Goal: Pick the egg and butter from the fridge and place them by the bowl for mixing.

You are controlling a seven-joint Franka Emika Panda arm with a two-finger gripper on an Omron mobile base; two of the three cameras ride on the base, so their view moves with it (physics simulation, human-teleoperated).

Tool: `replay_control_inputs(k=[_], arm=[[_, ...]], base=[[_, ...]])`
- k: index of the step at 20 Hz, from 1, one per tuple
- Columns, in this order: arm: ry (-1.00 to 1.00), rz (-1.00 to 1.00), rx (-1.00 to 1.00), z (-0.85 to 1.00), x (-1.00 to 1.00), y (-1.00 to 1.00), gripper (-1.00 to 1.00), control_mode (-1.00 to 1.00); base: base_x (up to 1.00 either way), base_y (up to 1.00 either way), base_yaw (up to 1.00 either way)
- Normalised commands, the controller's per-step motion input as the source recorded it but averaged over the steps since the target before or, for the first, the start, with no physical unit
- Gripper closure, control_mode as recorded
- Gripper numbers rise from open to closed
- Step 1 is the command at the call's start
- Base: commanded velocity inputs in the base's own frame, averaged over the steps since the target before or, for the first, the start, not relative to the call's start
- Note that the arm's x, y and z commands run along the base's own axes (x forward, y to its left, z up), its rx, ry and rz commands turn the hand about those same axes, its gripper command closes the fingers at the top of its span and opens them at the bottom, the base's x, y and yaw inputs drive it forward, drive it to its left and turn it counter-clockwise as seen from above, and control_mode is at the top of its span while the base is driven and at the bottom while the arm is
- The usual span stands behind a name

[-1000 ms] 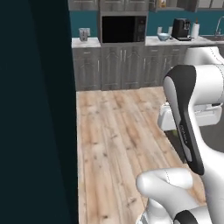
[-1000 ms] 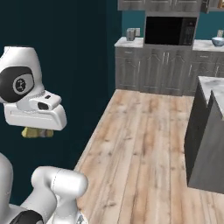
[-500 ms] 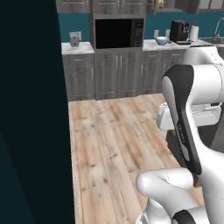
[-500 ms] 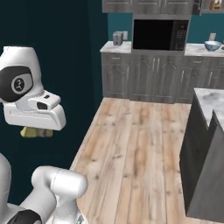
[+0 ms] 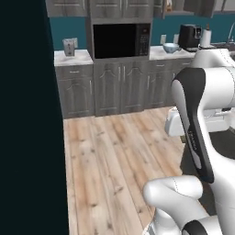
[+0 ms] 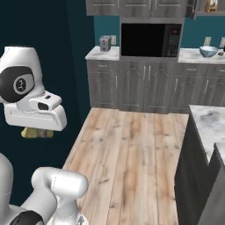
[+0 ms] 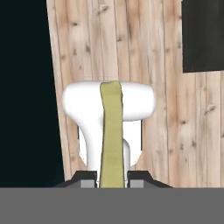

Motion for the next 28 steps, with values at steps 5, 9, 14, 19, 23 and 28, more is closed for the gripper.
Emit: replay_control_inputs(k=[5, 9, 14, 19, 23, 28], arm=[[0.0, 0.0, 0.0, 0.0, 0.0, 0.0, 1.0, 1.0], [0.0, 0.0, 0.0, 0.0, 0.0, 0.0, 1.0, 1.0], [0.0, 0.0, 0.0, 0.0, 0.0, 0.0, 1.0, 1.0], [0.0, 0.0, 0.0, 0.0, 0.0, 0.0, 1.0, 1.0], [0.0, 0.0, 0.0, 0.0, 0.0, 0.0, 1.0, 1.0], [0.0, 0.0, 0.0, 0.0, 0.0, 0.0, 1.0, 1.0]], base=[[1.0, 0.0, -0.03], [1.0, 0.03, -0.01], [1.0, 0.04, 0.0], [1.0, 0.01, 0.0], [1.0, 0.0, -0.26], [0.7, 0.0, -0.68]])
